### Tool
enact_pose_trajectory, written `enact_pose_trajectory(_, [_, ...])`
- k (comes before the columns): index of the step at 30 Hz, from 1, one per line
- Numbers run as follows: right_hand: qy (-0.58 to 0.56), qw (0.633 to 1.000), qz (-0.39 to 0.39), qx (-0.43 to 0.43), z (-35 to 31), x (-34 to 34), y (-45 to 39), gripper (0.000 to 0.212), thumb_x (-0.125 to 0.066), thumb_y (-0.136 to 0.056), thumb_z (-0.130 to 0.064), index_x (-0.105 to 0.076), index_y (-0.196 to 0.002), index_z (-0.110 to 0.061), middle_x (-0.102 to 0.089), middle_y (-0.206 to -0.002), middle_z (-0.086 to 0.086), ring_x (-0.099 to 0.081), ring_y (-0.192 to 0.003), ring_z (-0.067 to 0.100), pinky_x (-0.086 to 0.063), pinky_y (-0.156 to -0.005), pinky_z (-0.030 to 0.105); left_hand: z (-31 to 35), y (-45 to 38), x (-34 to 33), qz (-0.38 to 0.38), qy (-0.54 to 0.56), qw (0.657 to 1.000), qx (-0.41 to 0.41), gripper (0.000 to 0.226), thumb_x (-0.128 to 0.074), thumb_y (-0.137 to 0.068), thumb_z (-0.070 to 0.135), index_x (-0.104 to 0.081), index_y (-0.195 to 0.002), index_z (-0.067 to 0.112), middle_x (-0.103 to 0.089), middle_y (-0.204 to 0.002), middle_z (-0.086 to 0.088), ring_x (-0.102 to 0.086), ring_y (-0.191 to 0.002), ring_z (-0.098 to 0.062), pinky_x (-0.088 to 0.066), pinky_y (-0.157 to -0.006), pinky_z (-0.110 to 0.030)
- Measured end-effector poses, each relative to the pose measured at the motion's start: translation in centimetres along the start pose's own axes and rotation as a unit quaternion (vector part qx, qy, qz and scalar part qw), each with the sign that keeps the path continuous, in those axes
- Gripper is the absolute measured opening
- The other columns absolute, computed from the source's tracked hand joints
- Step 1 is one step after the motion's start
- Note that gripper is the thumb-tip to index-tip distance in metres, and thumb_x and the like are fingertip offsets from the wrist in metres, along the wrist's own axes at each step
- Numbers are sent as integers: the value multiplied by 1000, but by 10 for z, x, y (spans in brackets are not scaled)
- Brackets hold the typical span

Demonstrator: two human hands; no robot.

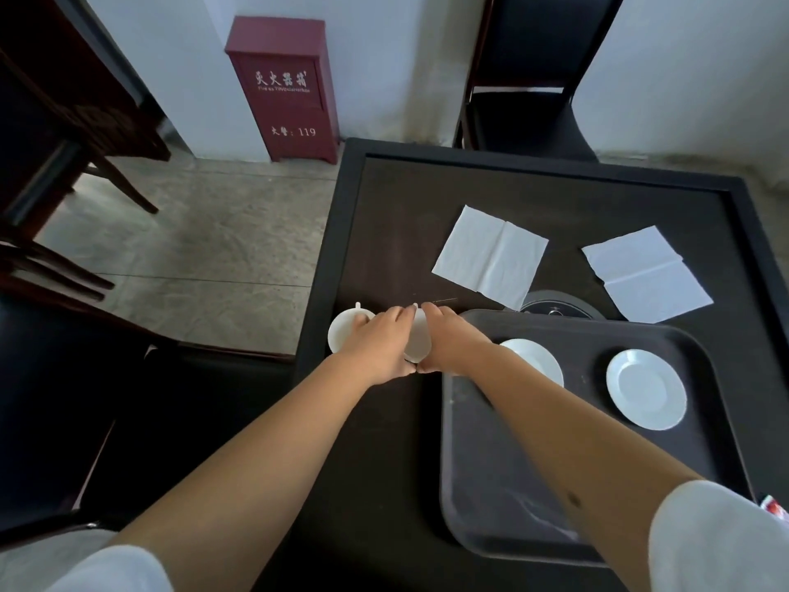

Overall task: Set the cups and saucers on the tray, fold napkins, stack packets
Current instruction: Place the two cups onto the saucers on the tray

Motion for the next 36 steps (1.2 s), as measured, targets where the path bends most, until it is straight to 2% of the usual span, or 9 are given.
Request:
enact_pose_trajectory(5, [-34,999,11,19,2,-2,3,107,-85,-68,-29,-17,-150,-14,-35,-146,8,-45,-129,24,-41,-99,34,5,2,1,10,7,1000,-4,97,-74,-76,49,-22,-151,16,-45,-144,-3,-48,-127,-24,-34,-101,-44])
enact_pose_trajectory(8, [-76,995,47,35,4,-2,14,109,-85,-69,-26,-15,-152,-15,-34,-149,8,-39,-134,22,-34,-100,27,8,11,6,54,24,998,-11,95,-77,-76,46,-25,-150,16,-48,-141,-4,-49,-124,-24,-38,-100,-42])
enact_pose_trajectory(12, [-101,989,84,64,8,-2,39,110,-85,-70,-24,-13,-152,-12,-32,-150,10,-36,-135,20,-25,-91,13,19,33,10,87,92,992,-26,97,-80,-75,37,-24,-151,15,-45,-143,-3,-48,-125,-23,-46,-98,-39])
enact_pose_trajectory(17, [-103,987,96,80,16,-15,77,111,-86,-68,-27,-15,-152,-14,-35,-148,9,-39,-132,22,-29,-93,16,41,69,-1,81,180,980,-14,97,-80,-78,30,-18,-152,24,-33,-147,5,-45,-129,-19,-42,-99,-31])
enact_pose_trajectory(20, [-106,987,90,78,25,-24,104,109,-86,-65,-33,-19,-149,-17,-37,-146,3,-40,-132,21,-38,-101,28,59,88,-10,58,202,978,-11,98,-80,-78,30,-16,-152,28,-28,-149,7,-43,-130,-17,-34,-95,-23])
enact_pose_trajectory(21, [-107,986,96,84,29,-27,113,104,-86,-65,-33,-23,-146,-18,-41,-141,1,-42,-129,20,-39,-99,28,66,93,-12,50,210,976,-10,99,-80,-78,30,-15,-152,30,-26,-149,9,-43,-129,-17,-35,-94,-23])
enact_pose_trajectory(25, [-125,979,125,97,51,-30,151,82,-87,-63,-34,-41,-128,-18,-50,-117,-8,-49,-114,13,-30,-78,9,96,112,-19,32,243,970,-7,101,-81,-76,30,-14,-151,36,-25,-149,12,-42,-129,-14,-36,-95,-24])
enact_pose_trajectory(32, [-136,981,108,85,105,-22,216,110,-89,-62,-41,-26,-150,-20,-42,-141,3,-44,-124,22,-36,-96,29,162,127,-31,2,263,965,-5,105,-82,-71,48,-14,-151,38,-22,-154,14,-35,-135,-14,-38,-103,-32])
enact_pose_trajectory(36, [-137,982,108,73,140,-19,244,112,-88,-61,-47,-25,-151,-24,-40,-146,1,-42,-128,21,-38,-103,36,199,128,-38,-12,268,963,-16,105,-82,-70,49,-15,-150,42,-22,-153,17,-34,-135,-13,-38,-103,-34])
Point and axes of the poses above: each hand's wrist, its own y-axis away from the middle knuckle, its own x-axis out of the back of the hand, z = x × y, the point moved 3 cm from there along -y, towards the middle knuckle
